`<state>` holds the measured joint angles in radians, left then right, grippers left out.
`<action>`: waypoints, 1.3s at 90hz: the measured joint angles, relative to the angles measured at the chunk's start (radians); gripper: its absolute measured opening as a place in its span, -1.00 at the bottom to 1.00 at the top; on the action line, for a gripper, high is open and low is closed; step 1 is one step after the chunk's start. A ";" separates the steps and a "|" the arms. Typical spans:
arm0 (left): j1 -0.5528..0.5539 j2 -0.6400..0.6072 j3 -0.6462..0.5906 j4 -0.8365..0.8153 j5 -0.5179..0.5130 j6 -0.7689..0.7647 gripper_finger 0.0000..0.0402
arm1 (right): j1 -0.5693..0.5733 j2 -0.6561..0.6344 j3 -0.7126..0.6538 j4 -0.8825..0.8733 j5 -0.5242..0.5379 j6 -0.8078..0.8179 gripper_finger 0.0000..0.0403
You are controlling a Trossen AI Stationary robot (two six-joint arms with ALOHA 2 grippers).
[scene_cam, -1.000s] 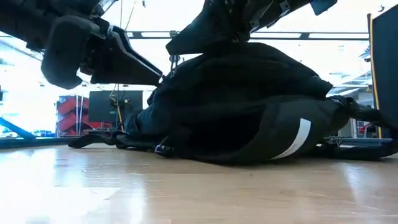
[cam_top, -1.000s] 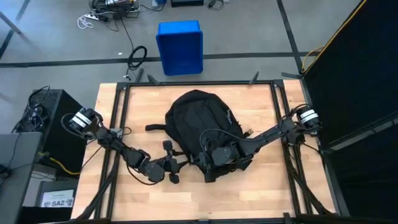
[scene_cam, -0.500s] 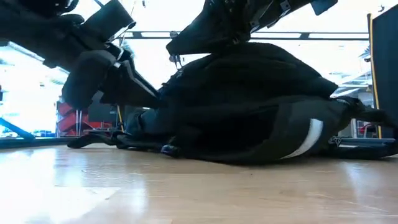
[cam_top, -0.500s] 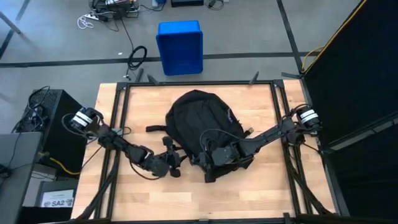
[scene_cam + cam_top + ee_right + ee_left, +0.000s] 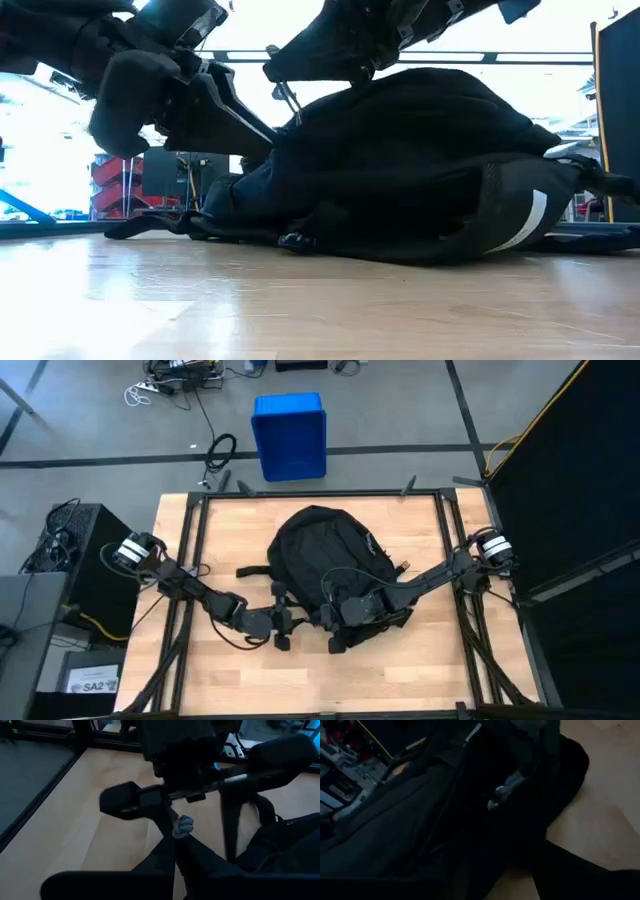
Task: Unpack backpack
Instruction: Open the backpack
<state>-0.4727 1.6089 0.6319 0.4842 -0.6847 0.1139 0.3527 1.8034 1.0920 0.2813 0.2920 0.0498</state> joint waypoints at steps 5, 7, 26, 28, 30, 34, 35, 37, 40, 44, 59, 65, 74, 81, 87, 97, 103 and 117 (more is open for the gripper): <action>0.009 0.000 0.000 0.007 -0.008 0.029 -0.22 | 0.000 0.000 0.000 0.007 -0.001 0.000 -1.00; 0.013 0.000 0.000 0.010 -0.010 0.043 -0.22 | 0.000 0.000 0.000 0.008 -0.004 0.000 -1.00; 0.043 0.000 0.000 0.056 0.009 0.119 -0.22 | 0.000 0.000 0.000 0.014 -0.009 0.000 -1.00; 0.045 0.000 0.000 0.056 0.014 0.119 -0.22 | 0.000 0.000 0.000 0.015 -0.009 0.000 -1.00; 0.047 0.000 0.000 0.056 0.020 0.119 -0.22 | 0.000 0.000 0.000 0.015 -0.009 0.000 -1.00; 0.050 0.003 0.000 0.056 0.031 0.119 -0.22 | 0.000 0.000 0.000 0.015 -0.009 0.000 -1.00; 0.051 0.004 0.000 0.057 0.034 0.119 -0.22 | 0.000 0.000 0.000 0.015 -0.009 0.000 -1.00; 0.053 0.007 0.000 0.058 0.040 0.119 -0.22 | 0.000 0.000 0.000 0.016 -0.009 -0.001 -1.00; 0.054 0.013 0.000 0.059 0.047 0.119 -0.22 | 0.000 0.000 0.000 0.020 -0.009 -0.002 -1.00; 0.056 0.023 0.000 0.059 0.049 0.119 -0.22 | -0.001 0.000 0.000 0.022 -0.009 -0.005 -1.00; 0.072 0.085 0.001 0.106 0.052 0.118 -0.22 | -0.001 0.000 0.000 0.026 -0.009 -0.006 -1.00; 0.081 0.111 0.001 0.139 0.050 0.118 -0.22 | -0.001 0.000 0.000 0.026 -0.009 -0.006 -1.00; 0.085 0.139 0.002 0.176 0.029 0.119 -0.30 | -0.001 0.000 0.000 0.025 -0.008 -0.007 -1.00; 0.085 0.143 0.002 0.178 0.022 0.131 -0.49 | -0.001 0.000 0.000 0.014 -0.008 -0.008 -1.00; 0.085 0.142 0.002 0.173 0.010 0.141 -0.73 | 0.000 -0.001 0.000 -0.010 -0.009 -0.007 -1.00; 0.084 0.137 0.002 0.165 -0.019 0.145 -0.93 | 0.014 -0.012 0.001 -0.090 -0.010 0.021 -1.00; 0.078 0.137 0.002 0.161 -0.056 0.145 -0.95 | 0.032 -0.024 0.001 -0.156 -0.011 0.040 -1.00; 0.068 0.136 0.000 0.110 -0.122 0.142 -0.98 | 0.094 -0.058 0.002 -0.278 -0.021 0.094 -1.00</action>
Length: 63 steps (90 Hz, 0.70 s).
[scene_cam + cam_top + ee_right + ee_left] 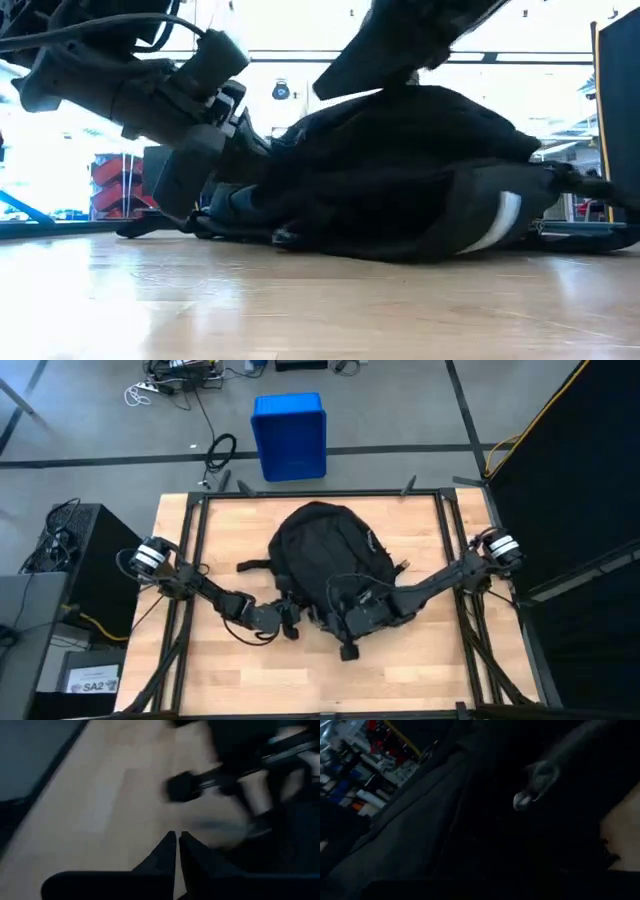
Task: Unpack backpack
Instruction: Open the backpack
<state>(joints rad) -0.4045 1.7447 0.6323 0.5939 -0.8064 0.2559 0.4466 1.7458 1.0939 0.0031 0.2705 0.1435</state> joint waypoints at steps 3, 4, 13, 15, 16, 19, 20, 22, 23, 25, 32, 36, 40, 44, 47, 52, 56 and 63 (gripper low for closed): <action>-0.001 0.000 -0.001 -0.004 -0.013 -0.001 -0.98 | 0.016 -0.005 0.000 -0.025 -0.008 0.012 -1.00; -0.001 0.000 -0.001 -0.006 -0.016 -0.001 -0.98 | 0.021 -0.006 0.000 -0.032 -0.010 0.015 -1.00; -0.002 -0.010 -0.001 -0.031 -0.023 -0.010 -0.99 | 0.068 -0.018 0.000 -0.099 -0.011 0.039 -1.00; -0.002 -0.014 -0.001 -0.037 -0.023 -0.019 -0.99 | 0.078 -0.021 0.000 -0.110 -0.007 0.043 -1.00; -0.002 -0.016 -0.001 -0.040 -0.023 -0.022 -0.99 | 0.083 -0.022 0.000 -0.115 -0.006 0.046 -1.00; -0.002 -0.021 -0.001 -0.044 -0.021 -0.029 -0.99 | 0.095 -0.024 0.000 -0.129 0.003 0.054 -1.00; -0.002 -0.023 -0.001 -0.044 -0.021 -0.029 -0.99 | 0.098 -0.024 0.000 -0.131 0.007 0.057 -1.00; -0.002 -0.027 -0.001 -0.044 -0.022 -0.030 -0.99 | 0.105 -0.024 0.000 -0.134 0.016 0.059 -1.00; -0.002 -0.029 -0.001 -0.043 -0.021 -0.030 -0.99 | 0.109 -0.024 0.000 -0.135 0.022 0.061 -1.00; -0.002 -0.034 -0.001 -0.043 -0.020 -0.029 -0.99 | 0.115 -0.024 0.000 -0.136 0.040 0.062 -1.00; -0.002 -0.037 -0.001 -0.030 -0.012 -0.029 -0.99 | 0.130 -0.022 0.000 -0.131 0.116 0.085 -1.00; -0.002 -0.037 -0.001 -0.019 -0.008 -0.027 -1.00 | 0.127 -0.017 0.000 -0.117 0.155 0.128 -1.00; -0.002 -0.037 -0.001 -0.013 -0.008 -0.028 -1.00 | 0.115 -0.011 -0.001 -0.106 0.176 0.169 -1.00; -0.002 -0.037 -0.001 -0.011 -0.008 -0.028 -1.00 | 0.096 -0.001 -0.001 -0.082 0.180 0.214 -0.98; -0.002 -0.037 -0.001 -0.009 -0.010 -0.028 -1.00 | 0.087 0.002 -0.001 -0.078 0.183 0.243 -0.96; -0.002 -0.037 -0.001 -0.003 -0.016 -0.028 -1.00 | 0.066 0.006 -0.008 -0.080 0.195 0.283 -0.92; -0.003 -0.037 -0.001 0.010 -0.028 -0.028 -1.00 | 0.053 0.014 -0.019 -0.054 0.210 0.312 -0.87; -0.003 -0.037 -0.001 0.027 -0.036 -0.027 -1.00 | 0.038 0.018 -0.058 -0.029 0.230 0.349 -0.77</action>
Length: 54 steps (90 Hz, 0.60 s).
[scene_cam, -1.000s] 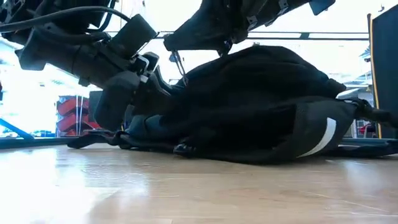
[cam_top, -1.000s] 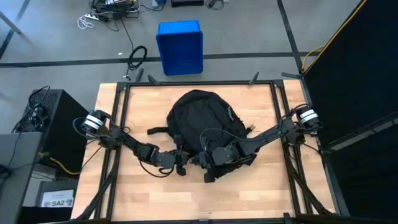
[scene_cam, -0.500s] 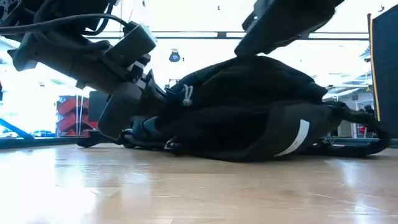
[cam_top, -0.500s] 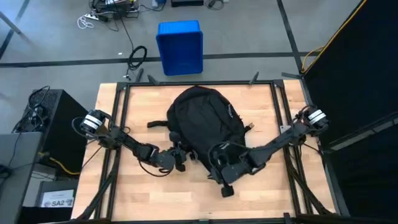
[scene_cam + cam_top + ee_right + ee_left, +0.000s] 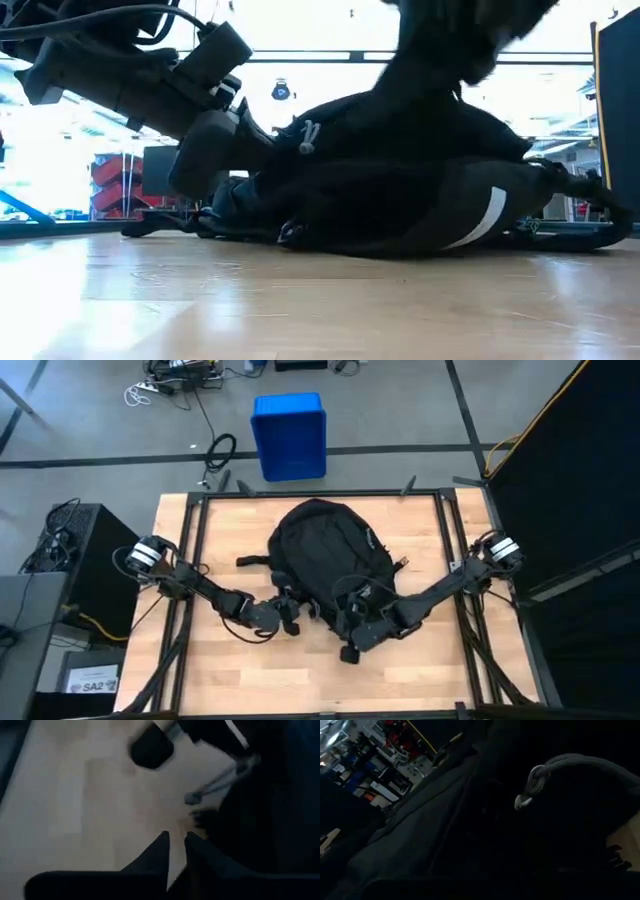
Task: Unpack backpack
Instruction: Open the backpack
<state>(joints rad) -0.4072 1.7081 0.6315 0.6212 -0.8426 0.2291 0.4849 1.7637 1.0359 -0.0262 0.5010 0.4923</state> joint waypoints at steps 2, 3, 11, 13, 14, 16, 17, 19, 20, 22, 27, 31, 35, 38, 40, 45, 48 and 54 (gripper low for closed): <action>0.000 0.000 0.000 0.001 -0.005 0.000 -1.00 | -0.004 0.001 -0.013 0.028 0.001 0.011 -0.73; 0.000 0.000 0.000 0.001 -0.007 0.000 -1.00 | -0.006 0.001 -0.020 0.044 0.000 0.016 -0.72; 0.000 0.000 0.000 0.004 -0.021 0.000 -1.00 | -0.020 0.001 -0.098 0.195 0.000 0.061 -0.59; 0.000 0.000 0.000 0.004 -0.024 0.000 -1.00 | -0.022 0.001 -0.118 0.236 0.000 0.069 -0.56; 0.000 0.000 0.000 0.004 -0.025 0.000 -1.00 | -0.023 0.001 -0.128 0.257 0.000 0.073 -0.55; 0.000 0.000 0.000 0.004 -0.026 0.000 -1.00 | -0.025 0.001 -0.148 0.302 -0.003 0.080 -0.52; 0.000 0.000 0.000 0.004 -0.026 0.000 -1.00 | -0.027 0.001 -0.158 0.325 -0.005 0.084 -0.51; 0.000 0.000 0.000 0.004 -0.026 -0.001 -1.00 | -0.030 0.001 -0.179 0.372 -0.011 0.093 -0.48; 0.000 0.000 0.000 0.004 -0.026 -0.001 -1.00 | -0.032 0.001 -0.189 0.395 -0.014 0.098 -0.47; 0.000 0.000 0.000 0.004 -0.026 -0.001 -1.00 | -0.036 0.001 -0.209 0.448 -0.022 0.108 -0.45; 0.000 0.000 0.000 0.007 -0.025 -0.003 -1.00 | -0.045 0.001 -0.257 0.559 -0.032 0.140 -0.40; 0.000 0.000 0.000 0.010 -0.024 -0.003 -1.00 | -0.050 0.001 -0.293 0.636 -0.033 0.163 -0.37; 0.000 0.000 0.000 0.011 -0.023 -0.004 -1.00 | -0.056 0.001 -0.321 0.694 -0.035 0.182 -0.34; 0.000 0.000 0.000 0.012 -0.022 -0.004 -1.00 | -0.057 0.001 -0.338 0.727 -0.036 0.186 -0.32; 0.000 0.000 0.000 0.012 -0.021 -0.004 -1.00 | -0.057 0.001 -0.347 0.747 -0.040 0.184 -0.31; 0.000 0.000 0.000 0.012 -0.020 -0.005 -1.00 | -0.058 -0.002 -0.370 0.796 -0.072 0.157 -0.29; 0.001 0.000 0.000 0.011 -0.021 -0.005 -1.00 | -0.058 -0.007 -0.377 0.818 -0.104 0.131 -0.28; 0.007 0.000 0.000 0.011 -0.032 -0.006 -1.00 | -0.052 -0.027 -0.380 0.832 -0.192 0.059 -0.27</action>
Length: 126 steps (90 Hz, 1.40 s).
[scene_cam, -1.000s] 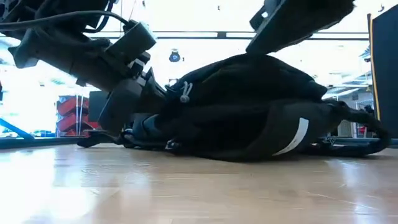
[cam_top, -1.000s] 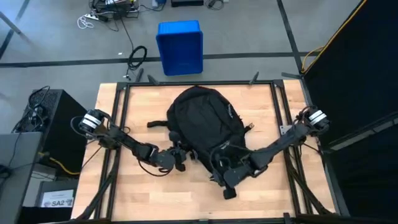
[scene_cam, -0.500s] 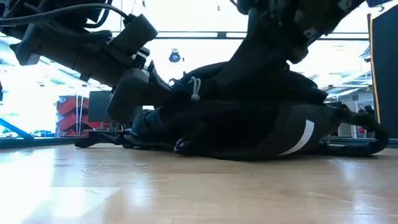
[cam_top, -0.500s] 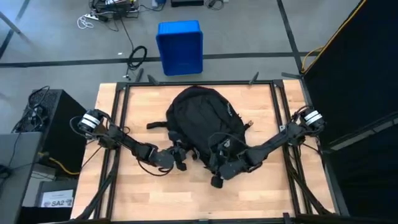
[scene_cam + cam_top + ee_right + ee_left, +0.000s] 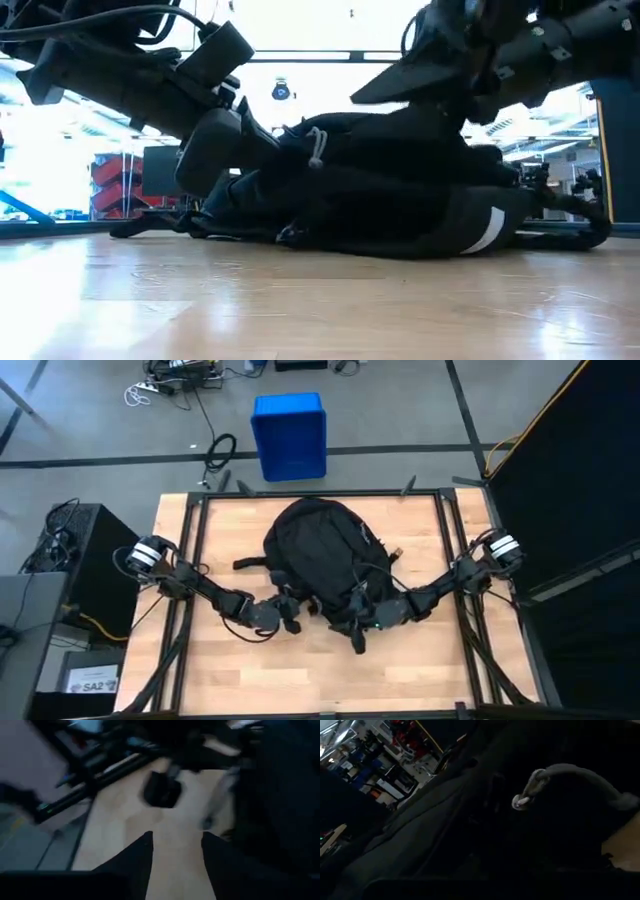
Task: Unpack backpack
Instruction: Open the backpack
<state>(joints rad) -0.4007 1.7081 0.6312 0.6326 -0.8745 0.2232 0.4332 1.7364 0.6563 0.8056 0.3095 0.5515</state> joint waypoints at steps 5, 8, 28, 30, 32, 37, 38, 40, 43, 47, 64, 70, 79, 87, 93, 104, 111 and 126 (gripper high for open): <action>0.004 0.000 0.000 0.001 0.000 -0.003 -1.00 | 0.018 -0.020 0.008 0.000 -0.055 -0.074 -0.26; 0.006 0.000 0.000 0.003 0.000 -0.003 -1.00 | 0.036 -0.028 0.014 0.003 -0.074 -0.135 -0.26; 0.018 -0.001 0.002 0.007 -0.003 -0.024 -1.00 | 0.167 -0.005 0.100 -0.150 0.197 -0.561 -0.31; 0.018 -0.001 0.002 0.007 -0.004 -0.025 -1.00 | 0.175 0.001 0.115 -0.181 0.242 -0.589 -0.31; 0.018 -0.001 0.002 0.007 -0.004 -0.026 -1.00 | 0.180 0.009 0.128 -0.207 0.278 -0.618 -0.31; 0.018 -0.001 0.002 0.008 -0.004 -0.028 -1.00 | 0.187 0.034 0.169 -0.261 0.346 -0.671 -0.30; 0.018 -0.001 0.002 0.009 -0.004 -0.029 -1.00 | 0.187 0.039 0.178 -0.269 0.356 -0.681 -0.29; 0.019 -0.001 0.002 0.011 -0.004 -0.032 -1.00 | 0.188 0.052 0.194 -0.287 0.375 -0.700 -0.28; 0.021 -0.001 0.002 0.015 -0.004 -0.034 -1.00 | 0.188 0.073 0.217 -0.312 0.399 -0.725 -0.26; 0.021 -0.001 0.002 0.023 -0.004 -0.036 -1.00 | 0.187 0.111 0.251 -0.335 0.426 -0.753 -0.22; 0.021 -0.001 0.002 0.036 0.010 -0.044 -1.00 | 0.176 0.249 0.353 -0.330 0.699 -0.949 -0.05; 0.021 -0.001 0.002 0.035 0.019 -0.048 -1.00 | 0.172 0.282 0.384 -0.321 0.782 -1.023 0.02; 0.021 -0.001 0.002 0.036 0.031 -0.048 -1.00 | 0.161 0.318 0.422 -0.320 0.804 -1.093 0.10; 0.021 -0.001 0.002 0.037 0.032 -0.049 -1.00 | 0.148 0.347 0.436 -0.318 0.783 -1.111 0.15; 0.021 -0.001 0.002 0.036 0.034 -0.052 -1.00 | 0.136 0.369 0.436 -0.323 0.785 -1.114 0.18; 0.022 -0.001 0.002 0.036 0.038 -0.058 -1.00 | 0.119 0.387 0.438 -0.310 0.835 -1.115 0.20; 0.022 -0.001 0.002 0.037 0.042 -0.059 -1.00 | 0.111 0.388 0.438 -0.312 0.865 -1.115 0.19; 0.022 -0.001 0.002 0.037 0.054 -0.060 -1.00 | 0.107 0.388 0.438 -0.288 0.930 -1.181 0.11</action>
<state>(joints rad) -0.3786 1.7069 0.6331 0.6697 -0.8204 0.1628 0.5404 2.1246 1.0939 0.5173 1.2399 -0.6299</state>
